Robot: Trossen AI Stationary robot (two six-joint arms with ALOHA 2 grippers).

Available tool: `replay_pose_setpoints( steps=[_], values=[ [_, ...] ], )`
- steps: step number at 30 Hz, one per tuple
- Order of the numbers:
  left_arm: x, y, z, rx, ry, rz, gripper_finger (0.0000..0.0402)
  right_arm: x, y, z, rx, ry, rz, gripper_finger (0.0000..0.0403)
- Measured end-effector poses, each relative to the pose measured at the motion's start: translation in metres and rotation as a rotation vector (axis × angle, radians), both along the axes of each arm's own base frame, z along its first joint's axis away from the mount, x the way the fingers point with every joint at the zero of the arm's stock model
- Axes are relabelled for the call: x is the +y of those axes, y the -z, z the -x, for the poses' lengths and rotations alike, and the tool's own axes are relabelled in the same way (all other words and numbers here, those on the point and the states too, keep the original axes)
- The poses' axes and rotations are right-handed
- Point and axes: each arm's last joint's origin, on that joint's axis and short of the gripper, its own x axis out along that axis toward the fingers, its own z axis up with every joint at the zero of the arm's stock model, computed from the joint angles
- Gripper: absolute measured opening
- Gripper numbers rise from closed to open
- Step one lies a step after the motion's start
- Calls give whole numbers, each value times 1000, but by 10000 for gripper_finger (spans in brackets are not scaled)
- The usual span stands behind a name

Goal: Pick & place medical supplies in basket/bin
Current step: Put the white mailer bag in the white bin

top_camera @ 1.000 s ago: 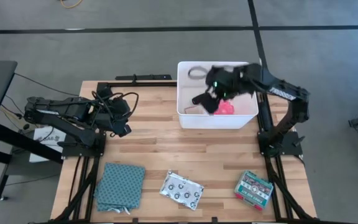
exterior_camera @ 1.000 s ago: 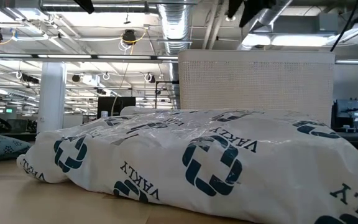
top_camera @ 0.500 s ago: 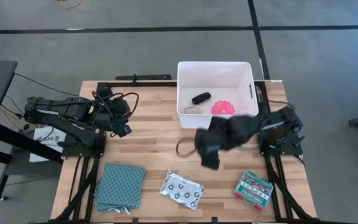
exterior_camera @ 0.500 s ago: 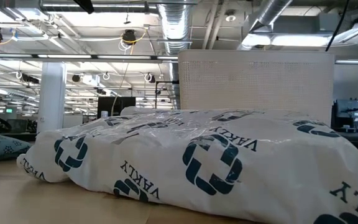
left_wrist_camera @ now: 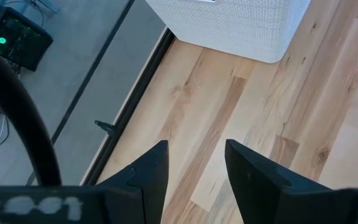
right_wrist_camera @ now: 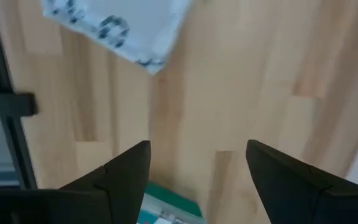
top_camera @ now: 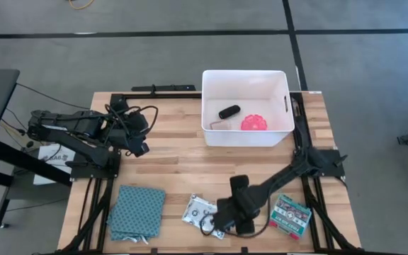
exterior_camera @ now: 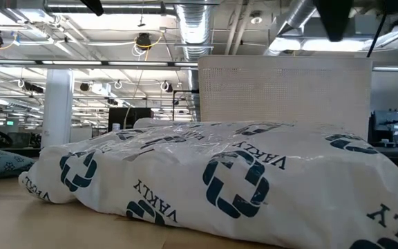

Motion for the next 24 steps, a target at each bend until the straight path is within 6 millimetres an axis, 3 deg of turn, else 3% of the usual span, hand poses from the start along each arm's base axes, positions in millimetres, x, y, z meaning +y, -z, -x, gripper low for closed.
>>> replay_pose_setpoints(
  steps=[6,12,16,19,24],
  values=[
    [-1,1,-2,2,-1,4,148,18,7,7,5,-52,3,260],
    [-2,5,-8,28,-1,2,148,27,-18,13,-197,-111,-39,260],
    [-3,8,-13,54,6,-3,148,32,-22,21,-293,-162,-92,260],
    [-5,10,-15,69,20,-17,148,28,-12,32,-339,-145,-127,260],
    [-9,9,-17,66,56,-25,148,3,27,55,-375,16,-161,260]
  ],
)
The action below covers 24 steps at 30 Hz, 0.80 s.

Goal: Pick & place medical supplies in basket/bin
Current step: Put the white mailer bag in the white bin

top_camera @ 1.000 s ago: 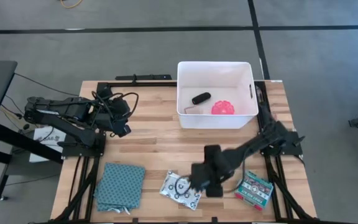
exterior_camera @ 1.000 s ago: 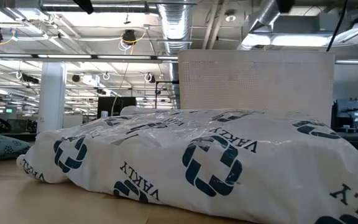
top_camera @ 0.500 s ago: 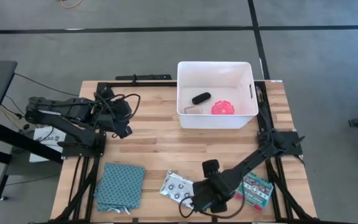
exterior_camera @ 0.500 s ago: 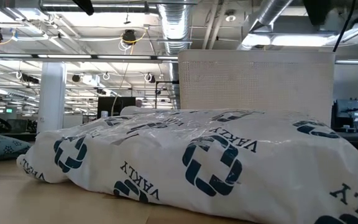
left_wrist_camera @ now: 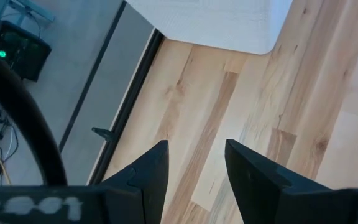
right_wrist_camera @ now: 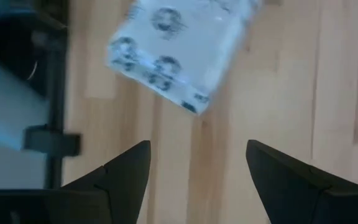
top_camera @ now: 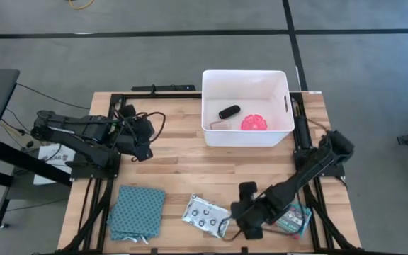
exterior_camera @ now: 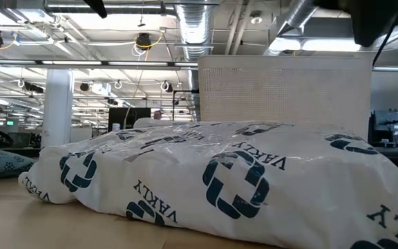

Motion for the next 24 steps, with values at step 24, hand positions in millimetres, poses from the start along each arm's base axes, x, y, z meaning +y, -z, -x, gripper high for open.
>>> replay_pose_setpoints(
  steps=[24],
  values=[
    [-3,0,1,-2,12,3,148,-23,88,4,-190,279,-281,260]
  ],
)
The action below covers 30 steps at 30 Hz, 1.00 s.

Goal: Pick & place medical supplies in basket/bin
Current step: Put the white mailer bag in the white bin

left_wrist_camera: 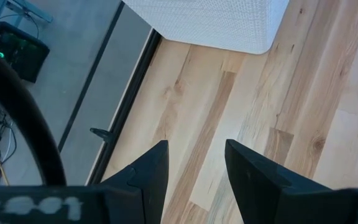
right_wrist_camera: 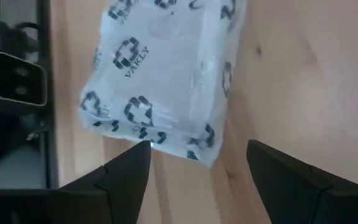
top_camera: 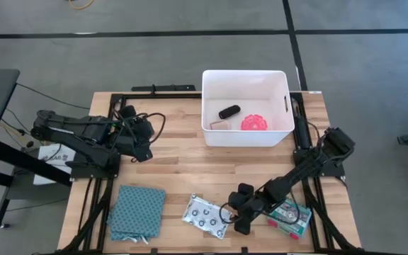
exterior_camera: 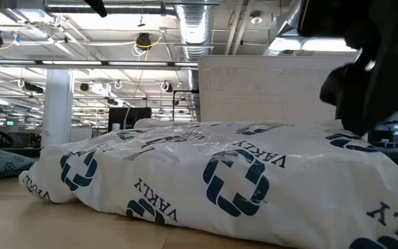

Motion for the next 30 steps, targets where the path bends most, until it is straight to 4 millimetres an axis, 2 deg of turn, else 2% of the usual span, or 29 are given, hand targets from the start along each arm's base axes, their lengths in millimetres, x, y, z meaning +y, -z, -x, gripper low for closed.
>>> replay_pose_setpoints(
  steps=[6,18,30],
  values=[
    [0,0,0,-3,-4,4,148,0,19,-1,56,-18,53,260],
    [0,0,0,-13,-15,11,148,0,39,-10,47,32,72,260],
    [0,0,0,-18,-21,14,148,-4,44,-17,-6,84,114,258]
  ],
)
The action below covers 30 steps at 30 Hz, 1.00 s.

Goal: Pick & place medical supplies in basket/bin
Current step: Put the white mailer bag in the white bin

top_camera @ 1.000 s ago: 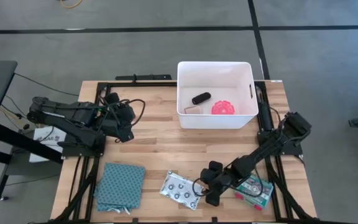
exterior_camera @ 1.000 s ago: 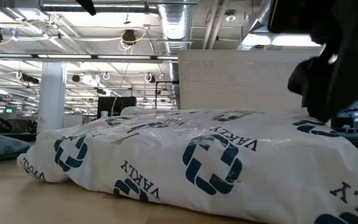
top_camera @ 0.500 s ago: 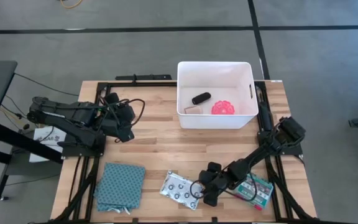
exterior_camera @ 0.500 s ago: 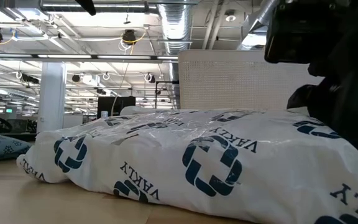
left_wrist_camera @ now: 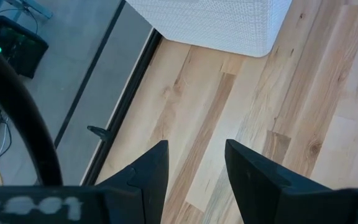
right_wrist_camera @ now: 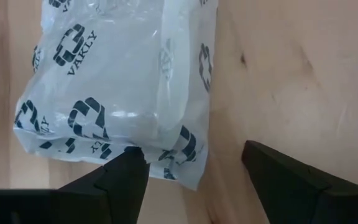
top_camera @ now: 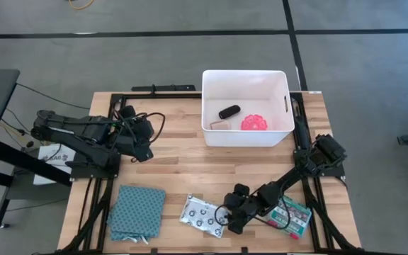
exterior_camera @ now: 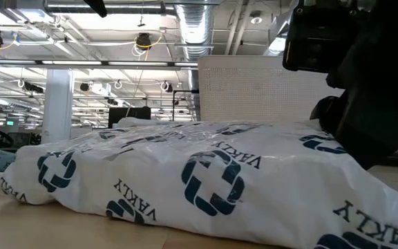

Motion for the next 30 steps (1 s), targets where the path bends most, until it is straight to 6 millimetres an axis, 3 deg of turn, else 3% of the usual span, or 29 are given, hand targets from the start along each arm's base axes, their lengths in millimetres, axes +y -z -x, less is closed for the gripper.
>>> replay_pose_setpoints(
  steps=[5,16,23,30],
  values=[
    [0,0,0,0,-1,0,148,-2,5,-2,-12,20,51,218],
    [0,0,0,-1,-2,-1,148,-21,11,-21,-121,165,63,11],
    [0,0,0,-1,-2,-2,148,-29,-2,-39,-246,173,74,2],
    [0,0,0,-2,-3,-4,148,-27,-21,-53,-204,177,93,1]
  ],
)
